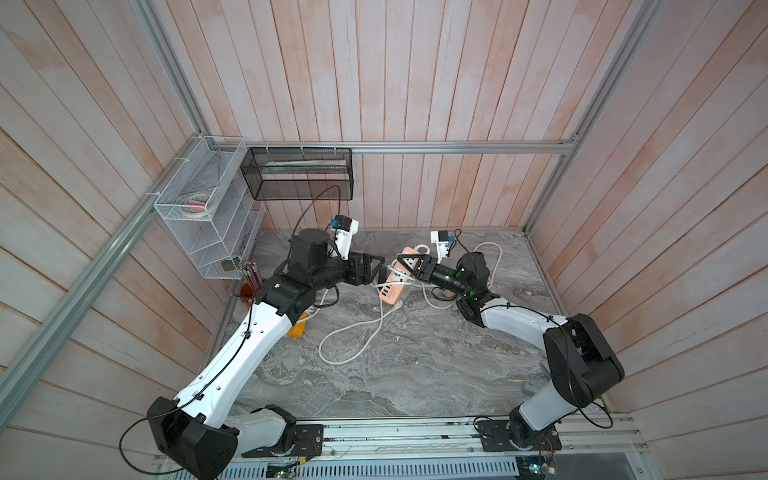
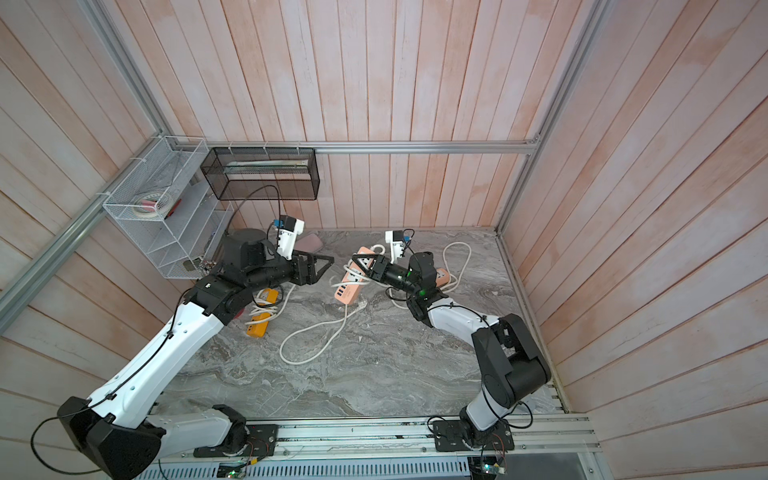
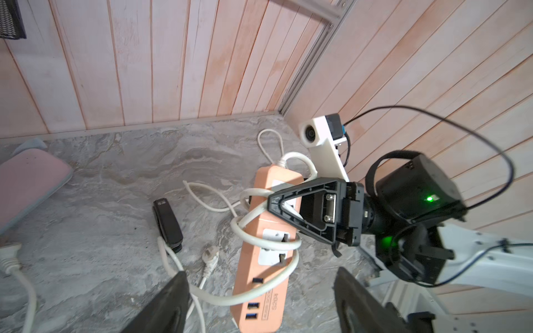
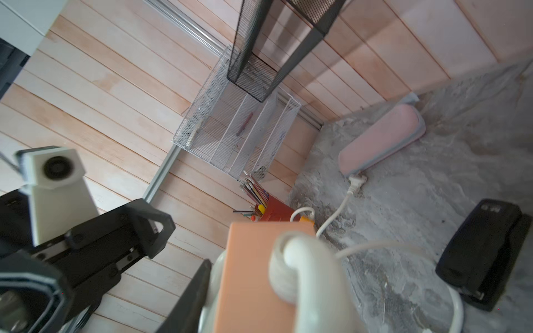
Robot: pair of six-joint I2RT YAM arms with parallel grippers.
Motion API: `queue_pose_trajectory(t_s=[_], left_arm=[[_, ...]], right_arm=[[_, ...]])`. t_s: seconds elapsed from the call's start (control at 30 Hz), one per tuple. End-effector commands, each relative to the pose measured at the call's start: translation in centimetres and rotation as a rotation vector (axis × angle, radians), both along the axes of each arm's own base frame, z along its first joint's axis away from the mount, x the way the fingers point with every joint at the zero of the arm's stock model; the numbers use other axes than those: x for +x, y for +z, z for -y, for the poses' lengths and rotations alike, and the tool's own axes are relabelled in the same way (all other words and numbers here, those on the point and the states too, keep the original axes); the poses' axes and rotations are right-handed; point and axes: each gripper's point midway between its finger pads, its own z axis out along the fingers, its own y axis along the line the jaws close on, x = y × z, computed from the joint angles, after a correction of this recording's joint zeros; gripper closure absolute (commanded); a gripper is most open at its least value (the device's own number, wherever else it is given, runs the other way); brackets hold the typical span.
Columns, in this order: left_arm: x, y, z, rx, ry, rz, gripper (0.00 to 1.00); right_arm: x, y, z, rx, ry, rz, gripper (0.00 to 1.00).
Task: Wrap the cord around the power strip
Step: Pick up the power strip from the center of the board.
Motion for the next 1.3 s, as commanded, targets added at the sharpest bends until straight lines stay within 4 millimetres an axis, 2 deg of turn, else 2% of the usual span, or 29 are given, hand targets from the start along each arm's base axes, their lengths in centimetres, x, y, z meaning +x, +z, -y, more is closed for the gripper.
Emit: queue_pose_trajectory(t_s=[0.0, 0.1, 0.17, 0.23, 0.33, 0.43, 0.57, 0.67, 0.77, 0.9, 1.07, 1.13, 1.27], left_arm=[[-3.0, 0.1, 3.8, -0.157, -0.286, -0.103, 0.19], [-2.1, -1.5, 4.2, -0.140, -0.283, -0.128, 0.19], [-1.7, -1.4, 4.2, -0.135, -0.274, -0.115, 0.19], [-1.7, -0.7, 4.1, -0.133, -0.274, -0.102, 0.21], [-2.1, -0.9, 2.6, -0.092, -0.241, -0.102, 0.24], [-3.3, -3.1, 0.9, -0.056, -0.213, -0.129, 0.29], [-6.8, -6.8, 2.2, -0.156, -0.285, -0.255, 0.27], [-7.8, -7.9, 2.8, -0.215, -0.296, -0.291, 0.21], [-7.2, -7.3, 3.5, -0.273, -0.303, -0.278, 0.18], [-5.6, -6.8, 4.5, -0.267, -0.316, -0.272, 0.17], [-4.5, -6.0, 5.1, -0.297, -0.324, -0.263, 0.18], [-3.8, -6.1, 5.3, -0.301, -0.314, -0.278, 0.22], [-3.3, -5.2, 6.1, -0.307, -0.345, -0.275, 0.42]], right_arm=[[-3.1, 7.4, 1.0, 0.133, 0.066, 0.260, 0.75], [-3.2, 8.6, 1.0, 0.164, 0.079, 0.256, 0.76], [-3.1, 8.8, 1.1, 0.187, 0.082, 0.230, 0.76], [-2.5, 8.6, 1.4, 0.202, 0.074, 0.181, 0.77], [-0.4, 6.8, 2.1, 0.188, 0.016, 0.037, 0.80], [0.9, 4.8, 3.2, 0.178, -0.033, -0.088, 0.81], [0.9, 3.8, 3.2, 0.195, -0.026, -0.163, 0.81], [0.7, 3.8, 2.9, 0.238, 0.001, -0.204, 0.81], [0.0, 4.1, 2.1, 0.257, 0.031, -0.223, 0.81], [-1.0, 3.9, 0.8, 0.249, 0.066, -0.228, 0.81], [-2.0, 3.3, 0.5, 0.255, 0.076, -0.231, 0.81], [-2.4, 3.6, 0.1, 0.266, 0.098, -0.218, 0.81], [-2.6, 3.8, -0.3, 0.283, 0.108, -0.220, 0.80]])
